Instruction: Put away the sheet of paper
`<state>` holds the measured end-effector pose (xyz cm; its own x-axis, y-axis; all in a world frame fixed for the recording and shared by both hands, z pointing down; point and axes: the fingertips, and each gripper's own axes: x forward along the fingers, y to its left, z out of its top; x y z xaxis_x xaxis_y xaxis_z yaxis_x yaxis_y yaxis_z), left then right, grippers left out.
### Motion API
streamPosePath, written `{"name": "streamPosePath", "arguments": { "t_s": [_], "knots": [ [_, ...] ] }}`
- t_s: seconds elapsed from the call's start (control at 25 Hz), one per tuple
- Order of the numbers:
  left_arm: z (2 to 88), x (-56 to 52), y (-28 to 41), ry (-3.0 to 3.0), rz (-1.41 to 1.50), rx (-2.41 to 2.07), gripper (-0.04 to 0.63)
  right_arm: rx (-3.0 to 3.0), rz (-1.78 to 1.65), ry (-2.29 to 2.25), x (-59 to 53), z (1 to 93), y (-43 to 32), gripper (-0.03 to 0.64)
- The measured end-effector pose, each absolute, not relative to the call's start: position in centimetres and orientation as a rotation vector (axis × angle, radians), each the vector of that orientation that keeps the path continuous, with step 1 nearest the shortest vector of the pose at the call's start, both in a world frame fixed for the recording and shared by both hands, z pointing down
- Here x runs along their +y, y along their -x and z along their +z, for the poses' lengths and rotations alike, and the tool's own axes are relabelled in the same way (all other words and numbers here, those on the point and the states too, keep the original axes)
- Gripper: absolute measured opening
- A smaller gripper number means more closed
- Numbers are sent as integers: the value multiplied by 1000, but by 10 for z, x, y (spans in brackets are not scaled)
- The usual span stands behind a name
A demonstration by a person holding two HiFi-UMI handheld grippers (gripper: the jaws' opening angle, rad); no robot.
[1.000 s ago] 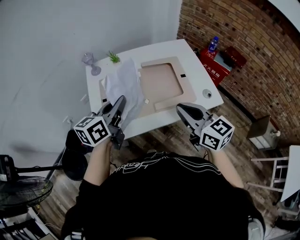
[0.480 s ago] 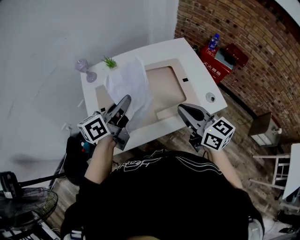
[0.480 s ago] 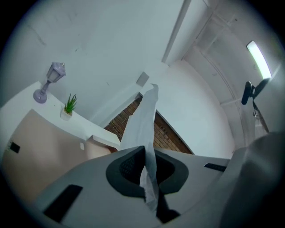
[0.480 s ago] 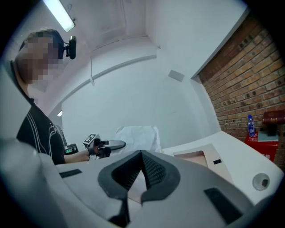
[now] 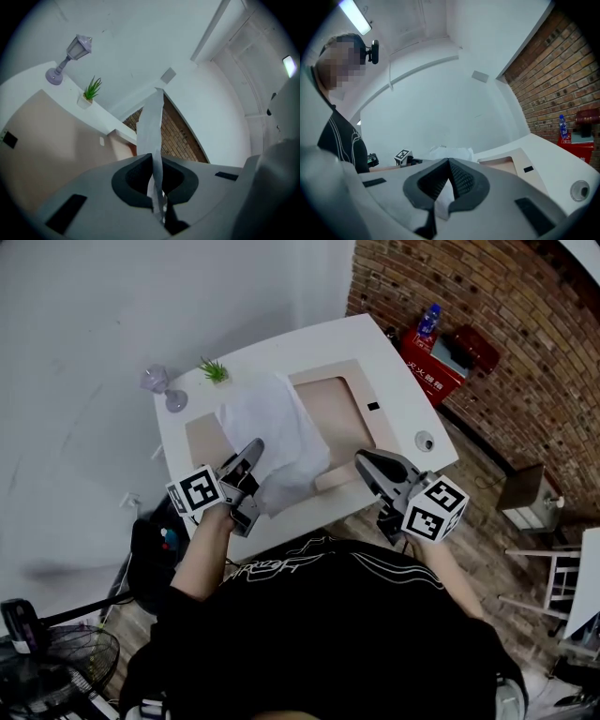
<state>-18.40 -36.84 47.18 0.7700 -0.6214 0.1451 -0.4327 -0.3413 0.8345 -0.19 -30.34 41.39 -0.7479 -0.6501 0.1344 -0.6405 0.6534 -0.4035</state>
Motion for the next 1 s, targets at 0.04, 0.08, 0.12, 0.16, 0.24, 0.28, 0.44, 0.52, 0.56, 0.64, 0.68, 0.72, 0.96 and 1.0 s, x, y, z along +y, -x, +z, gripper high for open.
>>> {"name": "streamPosePath", "arguments": {
  "t_s": [0.04, 0.08, 0.12, 0.16, 0.24, 0.28, 0.44, 0.52, 0.56, 0.64, 0.68, 0.72, 0.96, 1.0],
  "knots": [
    [481, -371, 185, -1981, -216, -805, 32, 2837, -685, 1108, -306, 416, 2, 2],
    [489, -373, 187, -1975, -192, -814, 32, 2837, -692, 1109, -308, 418, 2, 3],
    [497, -374, 189, -1969, -169, -824, 32, 2838, -696, 1110, -310, 420, 3, 2],
    [504, -375, 191, -1963, -146, -837, 32, 2839, -699, 1111, -312, 421, 4, 3],
    [518, -378, 196, -1946, -102, -868, 32, 2841, -700, 1113, -317, 423, 4, 3],
    [524, -379, 199, -1937, -84, -883, 32, 2842, -701, 1113, -319, 424, 5, 3],
    [542, -385, 210, -1909, -32, -925, 32, 2845, -706, 1114, -326, 425, 7, 3],
    [549, -389, 213, -1901, -12, -935, 32, 2844, -710, 1120, -329, 425, 6, 3],
    [553, -391, 213, -1896, -5, -938, 32, 2843, -712, 1124, -330, 426, 5, 2],
    [561, -395, 213, -1885, 15, -944, 32, 2842, -718, 1133, -333, 429, 5, 3],
    [565, -397, 213, -1881, 28, -948, 32, 2841, -723, 1137, -334, 430, 5, 3],
    [569, -398, 212, -1878, 40, -950, 32, 2840, -728, 1142, -335, 432, 5, 3],
    [582, -409, 203, -1856, 87, -963, 32, 2849, -755, 1141, -335, 437, 5, 3],
    [584, -411, 200, -1849, 89, -965, 32, 2848, -758, 1141, -334, 438, 2, 3]
  ]
}}
